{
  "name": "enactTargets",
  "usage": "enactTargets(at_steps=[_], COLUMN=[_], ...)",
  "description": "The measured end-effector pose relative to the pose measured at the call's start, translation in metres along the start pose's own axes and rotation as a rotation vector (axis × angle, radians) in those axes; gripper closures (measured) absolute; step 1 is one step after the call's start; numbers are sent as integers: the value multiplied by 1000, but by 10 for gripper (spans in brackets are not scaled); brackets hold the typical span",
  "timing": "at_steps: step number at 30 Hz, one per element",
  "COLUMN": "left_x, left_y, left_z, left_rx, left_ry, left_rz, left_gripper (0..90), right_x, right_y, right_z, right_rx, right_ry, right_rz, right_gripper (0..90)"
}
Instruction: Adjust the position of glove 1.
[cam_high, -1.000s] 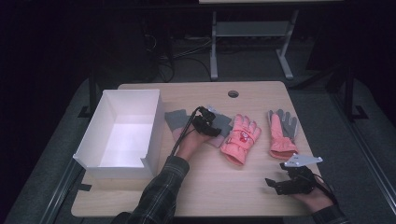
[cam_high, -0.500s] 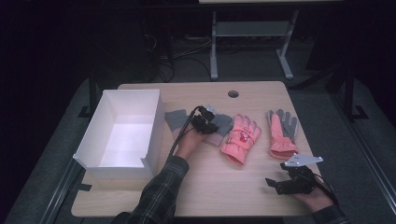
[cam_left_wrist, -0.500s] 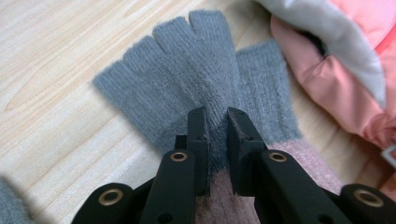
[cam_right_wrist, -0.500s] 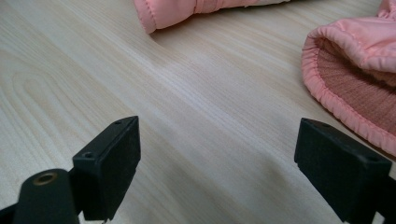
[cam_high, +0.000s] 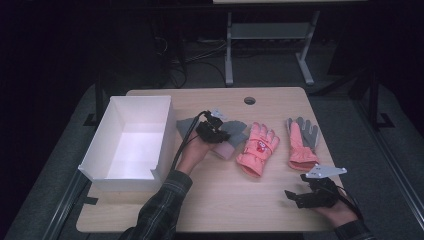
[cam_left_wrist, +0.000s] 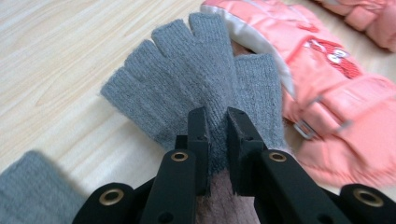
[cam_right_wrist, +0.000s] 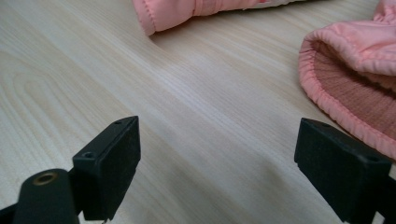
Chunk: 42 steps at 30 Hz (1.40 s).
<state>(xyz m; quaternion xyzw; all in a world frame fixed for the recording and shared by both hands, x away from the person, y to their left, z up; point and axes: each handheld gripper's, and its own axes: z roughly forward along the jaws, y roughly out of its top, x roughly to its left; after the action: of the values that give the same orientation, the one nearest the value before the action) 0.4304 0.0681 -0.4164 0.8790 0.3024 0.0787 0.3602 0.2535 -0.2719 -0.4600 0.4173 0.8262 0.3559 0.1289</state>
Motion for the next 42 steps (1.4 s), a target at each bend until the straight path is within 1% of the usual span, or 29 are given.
enactTargets(at_steps=[2,4,5,6,7,8,9,12,13,14,16,19,22,24,26,27,32,34,36,38,39,40,42], left_x=[-2,-6,-6,-11,-11,-16,-17,-22,-22,-24,-28,-35,-43,-49,-55,-57,-72,-78,-84,-92,-96,-99,-105], left_y=[-3,-7,-7,-10,-10,-13,-14,-17,-17,-21,-26,-33,-40,-44,-49,-51,-64,-68,-71,-74,-76,-77,-77], left_z=[-5,-12,-12,-17,-17,-25,-28,-38,-38,-42,-47,-54,-60,-65,-69,-71,-73,-72,-69,-65,-62,-60,-55], left_rx=[1,-6,-6,-11,-11,-20,-20,-12,-12,-16,-13,-18,-25,-26,-34,-29,-26,-14,7,27,42,46,52], left_ry=[-9,-26,-26,-35,-35,-51,-58,-53,-53,-58,-58,-84,-110,-115,-128,-131,-162,-180,-197,-217,-224,-230,-248], left_rz=[1,-10,-10,-13,-13,-21,-21,-6,-6,-5,-1,-2,10,25,29,39,84,100,134,158,182,181,197], left_gripper=[804,804,804,804,803,803,803,803,803,803,803,803,803,802,802,802,800,799,798,798,798,797,796], right_x=[0,1,1,2,2,3,4,5,5,6,7,8,8,8,7,7,6,6,6,6,5,5,5], right_y=[0,0,0,1,1,2,2,4,4,5,5,5,5,5,5,5,5,5,4,4,4,4,3], right_z=[0,0,0,-1,-1,-2,-2,-4,-4,-4,-4,-3,-3,-3,-2,-2,-2,-2,-2,-2,-1,-1,-1], right_rx=[-1,-5,-6,-8,-13,-16,-16,-9,-9,-10,-8,-8,-10,-10,-5,-2,-4,-1,-1,-2,-3,-2,-4], right_ry=[-3,1,-2,-3,-1,3,0,0,0,-1,-2,-1,-8,-13,-14,-18,-29,-33,-33,-33,-33,-34,-38], right_rz=[-5,-10,-6,-10,-10,-9,-10,0,0,-8,-7,-15,-33,-31,-29,-27,-29,-27,-30,-26,-24,-23,-28], right_gripper=[142,139,133,130,129,121,101,69,69,63,53,44,42,44,54,54,54,54,54,54,54,54,54])
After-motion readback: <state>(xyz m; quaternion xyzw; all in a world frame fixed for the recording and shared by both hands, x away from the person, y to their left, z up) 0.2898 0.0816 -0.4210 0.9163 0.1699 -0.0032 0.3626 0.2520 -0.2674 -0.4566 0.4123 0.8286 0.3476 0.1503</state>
